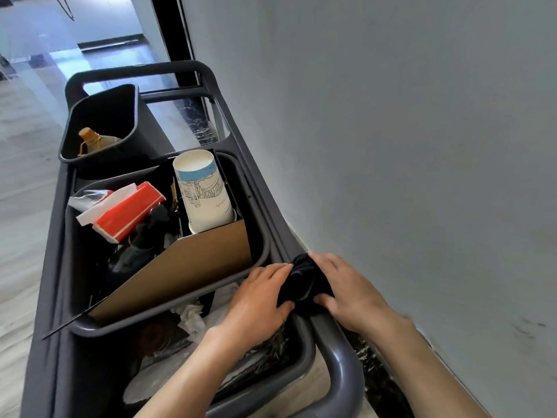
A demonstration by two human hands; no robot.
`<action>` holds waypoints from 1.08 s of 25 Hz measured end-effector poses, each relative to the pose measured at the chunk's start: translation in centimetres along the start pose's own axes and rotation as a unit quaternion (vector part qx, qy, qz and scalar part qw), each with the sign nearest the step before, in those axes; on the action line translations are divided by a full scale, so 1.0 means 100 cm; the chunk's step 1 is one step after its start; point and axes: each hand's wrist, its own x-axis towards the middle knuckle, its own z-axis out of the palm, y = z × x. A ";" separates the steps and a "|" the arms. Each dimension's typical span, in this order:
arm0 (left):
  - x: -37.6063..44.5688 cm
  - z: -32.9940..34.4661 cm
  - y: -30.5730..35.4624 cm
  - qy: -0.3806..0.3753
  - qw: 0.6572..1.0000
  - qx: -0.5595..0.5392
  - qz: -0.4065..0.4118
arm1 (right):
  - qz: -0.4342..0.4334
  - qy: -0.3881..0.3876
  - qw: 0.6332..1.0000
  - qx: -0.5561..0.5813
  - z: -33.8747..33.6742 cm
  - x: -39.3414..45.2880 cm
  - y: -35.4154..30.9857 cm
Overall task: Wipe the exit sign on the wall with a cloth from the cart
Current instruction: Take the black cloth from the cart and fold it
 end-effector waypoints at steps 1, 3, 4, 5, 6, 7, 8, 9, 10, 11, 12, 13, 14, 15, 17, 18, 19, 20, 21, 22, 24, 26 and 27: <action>-0.002 0.002 0.002 0.025 1.000 -0.004 0.003 | 0.004 0.014 1.000 0.002 0.002 -0.002 -0.001; -0.005 0.003 0.009 0.062 0.998 -0.010 0.004 | 0.015 0.040 0.999 0.005 0.005 -0.007 -0.002; -0.005 0.003 0.012 0.069 0.998 -0.010 0.002 | 0.024 0.053 0.998 0.012 0.006 -0.010 -0.002; -0.005 0.003 0.015 0.072 0.997 -0.008 0.004 | 0.029 0.066 0.997 0.023 0.006 -0.014 -0.002; -0.005 0.001 0.017 0.070 0.998 -0.006 0.006 | 0.033 0.074 0.996 0.032 0.007 -0.019 -0.001; -0.006 0.000 0.019 0.064 0.998 -0.002 0.012 | 0.035 0.082 0.995 0.036 0.006 -0.025 0.001; -0.007 -0.003 0.021 0.053 0.998 0.005 0.021 | 0.037 0.086 0.995 0.037 0.005 -0.032 0.003; -0.009 -0.005 0.024 0.041 0.999 0.012 0.033 | 0.038 0.091 0.994 0.037 0.004 -0.040 0.004; -0.011 -0.007 0.028 0.029 0.998 0.011 0.048 | 0.042 0.095 0.994 0.038 0.002 -0.049 0.006; -0.013 -0.009 0.031 0.023 0.998 0.000 0.061 | 0.045 0.101 0.993 0.040 0.000 -0.058 0.007; -0.015 -0.011 0.036 0.020 0.997 -0.020 0.071 | 0.050 0.109 0.992 0.045 -0.003 -0.067 0.008; -0.018 -0.014 0.045 0.018 0.996 -0.042 0.083 | 0.055 0.123 0.990 0.047 -0.006 -0.079 0.010; -0.020 -0.015 0.055 0.018 0.994 -0.063 0.093 | 0.059 0.139 0.987 0.049 -0.011 -0.091 0.012; -0.023 -0.016 0.066 0.021 0.991 -0.080 0.104 | 0.063 0.157 0.984 0.052 -0.015 -0.104 0.015; -0.029 -0.014 0.092 0.034 0.987 -0.093 0.127 | 0.076 0.192 0.976 0.063 -0.026 -0.133 0.022; -0.032 -0.011 0.107 0.041 0.985 -0.093 0.142 | 0.085 0.207 0.972 0.068 -0.031 -0.149 0.026; -0.035 -0.008 0.120 0.044 0.982 -0.095 0.156 | 0.094 0.220 0.968 0.071 -0.036 -0.164 0.029; -0.037 -0.004 0.132 0.042 0.980 -0.099 0.169 | 0.103 0.232 0.964 0.075 -0.039 -0.179 0.033; -0.041 0.001 0.147 0.032 0.977 -0.102 0.183 | 0.117 0.245 0.959 0.078 -0.042 -0.198 0.038; -0.045 0.008 0.162 0.016 0.975 -0.105 0.194 | 0.131 0.255 0.955 0.080 -0.043 -0.218 0.044; -0.054 0.026 0.190 -0.033 0.969 -0.126 0.211 | 0.159 0.270 0.946 0.086 -0.041 -0.257 0.057; -0.065 0.046 0.216 -0.097 0.959 -0.162 0.212 | 0.189 0.281 0.935 0.108 -0.036 -0.296 0.071; -0.069 0.054 0.227 -0.138 0.951 -0.195 0.198 | 0.201 0.285 0.929 0.121 -0.034 -0.310 0.076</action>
